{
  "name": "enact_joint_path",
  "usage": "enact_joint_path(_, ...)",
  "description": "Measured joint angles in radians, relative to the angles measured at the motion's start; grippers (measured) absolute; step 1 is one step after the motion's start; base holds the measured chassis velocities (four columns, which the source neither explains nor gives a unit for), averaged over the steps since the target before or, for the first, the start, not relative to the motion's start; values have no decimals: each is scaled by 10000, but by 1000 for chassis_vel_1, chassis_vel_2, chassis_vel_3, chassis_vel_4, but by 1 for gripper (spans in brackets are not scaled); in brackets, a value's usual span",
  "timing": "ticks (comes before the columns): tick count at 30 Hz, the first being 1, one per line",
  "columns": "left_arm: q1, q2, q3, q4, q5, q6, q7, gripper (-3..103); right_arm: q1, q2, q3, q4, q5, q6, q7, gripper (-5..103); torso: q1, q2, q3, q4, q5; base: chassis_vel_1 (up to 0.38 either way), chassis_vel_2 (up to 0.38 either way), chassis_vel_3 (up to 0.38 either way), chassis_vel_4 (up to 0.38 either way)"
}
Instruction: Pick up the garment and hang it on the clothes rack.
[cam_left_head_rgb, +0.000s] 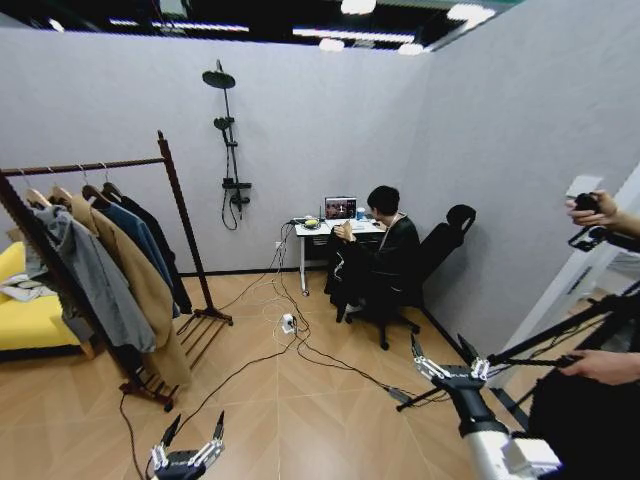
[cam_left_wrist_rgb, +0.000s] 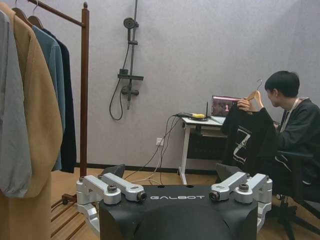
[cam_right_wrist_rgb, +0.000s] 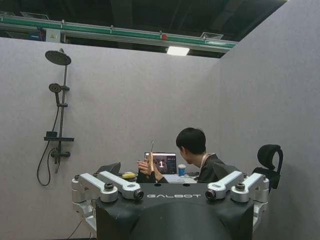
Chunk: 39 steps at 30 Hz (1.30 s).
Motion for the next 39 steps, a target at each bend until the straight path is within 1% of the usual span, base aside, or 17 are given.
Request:
enact_joint_path(8, -1, 0, 0, 0, 0, 0, 0, 100, 26, 24, -14, -56, -29, -54, 0, 100, 0, 0, 0, 0, 0, 0, 0, 0, 0)
enact_joint_path(12, -1, 0, 0, 0, 0, 0, 0, 100, 30, 24, -22, -26, -10, -322, 15, 100, 0, 0, 0, 0, 1, 0, 0, 0, 0)
enact_joint_path(14, -1, 0, 0, 0, 0, 0, 0, 100, 43, 16, -11, 40, 50, -588, 59, 100, 0, 0, 0, -1, 0, 0, 0, 0, 0)
enact_joint_path(17, 0, 0, 0, 0, 0, 0, 0, 100, 108, -6, 48, 40, 106, -631, 94, 100, 0, 0, 0, 0, 0, 0, 0, 0, 0)
enact_joint_path(24, 0, 0, 0, 0, 0, 0, 0, 100, 86, -8, 100, 74, 271, -644, 60, 100, -2, 1, 0, 0, 0, 0, 0, 0, 0)
enact_joint_path(29, 1, 0, 0, 0, 0, 1, 0, 100, 110, -68, 77, 29, 510, -470, 5, 100, -3, 2, -1, -1, 0, -99, 71, 74, -98)
enact_joint_path(39, 0, 0, -1, 0, 0, 0, 0, 100, 263, -75, 67, -192, 659, -424, -49, 100, 4, -1, 1, 1, -1, -203, 198, 207, -203)
